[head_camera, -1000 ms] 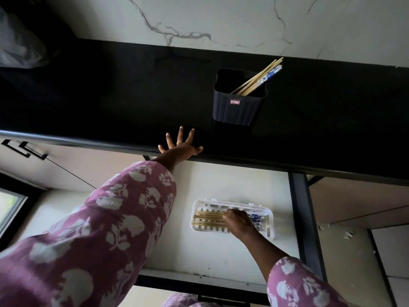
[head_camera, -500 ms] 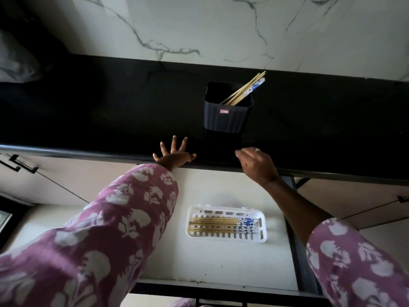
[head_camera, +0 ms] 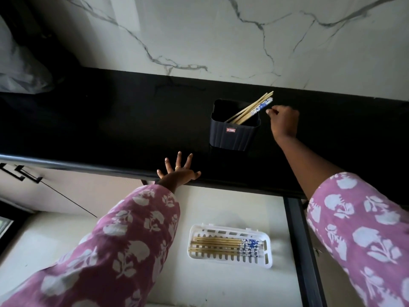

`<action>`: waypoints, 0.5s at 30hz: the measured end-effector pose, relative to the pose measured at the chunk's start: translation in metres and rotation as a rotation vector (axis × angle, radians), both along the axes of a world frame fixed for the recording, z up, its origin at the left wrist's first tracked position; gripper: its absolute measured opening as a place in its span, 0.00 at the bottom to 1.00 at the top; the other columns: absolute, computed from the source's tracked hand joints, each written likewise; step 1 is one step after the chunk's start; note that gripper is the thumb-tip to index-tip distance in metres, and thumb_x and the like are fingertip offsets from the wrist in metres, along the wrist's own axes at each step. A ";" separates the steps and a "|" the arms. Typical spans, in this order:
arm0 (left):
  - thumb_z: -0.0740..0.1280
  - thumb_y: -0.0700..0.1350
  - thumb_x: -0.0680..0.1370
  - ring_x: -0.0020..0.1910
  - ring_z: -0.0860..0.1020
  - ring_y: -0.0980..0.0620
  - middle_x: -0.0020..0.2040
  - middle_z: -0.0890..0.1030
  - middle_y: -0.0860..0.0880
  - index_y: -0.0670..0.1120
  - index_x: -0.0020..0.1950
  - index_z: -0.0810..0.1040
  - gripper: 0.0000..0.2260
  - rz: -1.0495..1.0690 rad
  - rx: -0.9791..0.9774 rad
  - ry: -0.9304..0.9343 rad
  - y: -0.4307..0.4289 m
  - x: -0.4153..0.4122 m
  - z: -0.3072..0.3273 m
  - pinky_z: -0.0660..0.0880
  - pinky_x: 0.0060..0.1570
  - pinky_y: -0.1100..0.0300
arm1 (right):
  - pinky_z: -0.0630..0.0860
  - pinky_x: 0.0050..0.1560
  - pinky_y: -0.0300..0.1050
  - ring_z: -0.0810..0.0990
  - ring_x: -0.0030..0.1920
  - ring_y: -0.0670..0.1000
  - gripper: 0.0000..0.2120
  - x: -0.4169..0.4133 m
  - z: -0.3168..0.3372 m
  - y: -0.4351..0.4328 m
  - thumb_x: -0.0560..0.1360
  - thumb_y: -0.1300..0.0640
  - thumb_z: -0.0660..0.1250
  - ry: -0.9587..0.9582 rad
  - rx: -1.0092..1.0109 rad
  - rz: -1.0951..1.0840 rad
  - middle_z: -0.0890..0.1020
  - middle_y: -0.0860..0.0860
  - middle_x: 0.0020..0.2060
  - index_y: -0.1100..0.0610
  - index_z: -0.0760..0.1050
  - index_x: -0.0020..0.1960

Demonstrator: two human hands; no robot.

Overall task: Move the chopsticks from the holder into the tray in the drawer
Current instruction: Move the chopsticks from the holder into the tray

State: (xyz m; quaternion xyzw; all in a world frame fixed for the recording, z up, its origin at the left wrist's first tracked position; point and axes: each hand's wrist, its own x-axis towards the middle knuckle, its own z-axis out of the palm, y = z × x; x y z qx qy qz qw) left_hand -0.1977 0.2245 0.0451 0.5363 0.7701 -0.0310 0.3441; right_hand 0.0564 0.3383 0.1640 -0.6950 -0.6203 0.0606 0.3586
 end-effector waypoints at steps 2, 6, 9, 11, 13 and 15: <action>0.54 0.67 0.74 0.74 0.35 0.40 0.76 0.38 0.59 0.68 0.72 0.42 0.31 0.003 0.005 -0.002 0.001 0.000 -0.001 0.39 0.67 0.34 | 0.72 0.46 0.42 0.81 0.52 0.58 0.14 0.000 0.004 0.015 0.77 0.56 0.65 0.086 -0.069 -0.082 0.83 0.63 0.50 0.66 0.79 0.55; 0.55 0.66 0.75 0.74 0.34 0.40 0.76 0.36 0.59 0.68 0.72 0.41 0.31 0.004 0.012 0.004 0.001 0.001 0.000 0.39 0.67 0.34 | 0.75 0.56 0.49 0.79 0.59 0.60 0.19 -0.001 0.009 0.041 0.76 0.54 0.67 0.244 -0.138 -0.163 0.80 0.64 0.57 0.69 0.75 0.59; 0.56 0.66 0.75 0.74 0.33 0.40 0.75 0.35 0.59 0.67 0.72 0.40 0.32 0.000 0.011 -0.002 0.001 0.001 -0.001 0.38 0.67 0.33 | 0.76 0.53 0.49 0.81 0.54 0.59 0.18 -0.002 0.008 0.054 0.75 0.54 0.67 0.292 -0.177 -0.118 0.82 0.63 0.52 0.68 0.77 0.57; 0.56 0.66 0.75 0.74 0.33 0.41 0.75 0.35 0.59 0.67 0.72 0.40 0.32 0.005 0.013 0.000 0.000 0.001 -0.001 0.38 0.67 0.33 | 0.76 0.48 0.50 0.80 0.45 0.56 0.17 -0.004 0.004 0.062 0.74 0.55 0.68 0.380 -0.213 -0.062 0.80 0.62 0.43 0.69 0.78 0.55; 0.56 0.66 0.75 0.74 0.33 0.41 0.75 0.35 0.59 0.68 0.72 0.40 0.31 0.013 0.020 0.001 0.001 0.002 -0.001 0.38 0.67 0.34 | 0.77 0.52 0.52 0.78 0.44 0.55 0.17 -0.003 0.002 0.068 0.74 0.56 0.69 0.456 -0.239 -0.033 0.80 0.62 0.43 0.70 0.78 0.54; 0.56 0.66 0.75 0.74 0.33 0.41 0.75 0.35 0.59 0.68 0.72 0.41 0.31 0.017 0.025 -0.002 0.002 0.002 0.000 0.38 0.67 0.34 | 0.79 0.54 0.55 0.80 0.45 0.57 0.14 -0.003 -0.001 0.073 0.74 0.57 0.68 0.493 -0.242 -0.042 0.83 0.65 0.48 0.68 0.78 0.52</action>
